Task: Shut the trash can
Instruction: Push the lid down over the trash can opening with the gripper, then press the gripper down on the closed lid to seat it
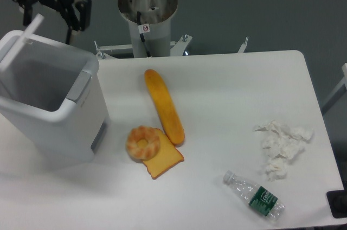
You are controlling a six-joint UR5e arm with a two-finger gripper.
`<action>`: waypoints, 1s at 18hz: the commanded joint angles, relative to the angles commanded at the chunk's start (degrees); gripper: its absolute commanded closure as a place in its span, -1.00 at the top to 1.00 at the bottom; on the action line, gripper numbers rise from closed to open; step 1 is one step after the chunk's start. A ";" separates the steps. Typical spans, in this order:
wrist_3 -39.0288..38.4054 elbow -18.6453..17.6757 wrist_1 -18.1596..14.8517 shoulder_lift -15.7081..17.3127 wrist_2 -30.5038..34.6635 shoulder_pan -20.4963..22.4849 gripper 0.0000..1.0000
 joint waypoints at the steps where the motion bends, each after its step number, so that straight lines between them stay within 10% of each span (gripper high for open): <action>1: 0.00 0.44 -0.09 -0.79 0.00 0.00 1.00; 18: -0.09 2.73 2.90 -7.74 3.24 2.55 1.00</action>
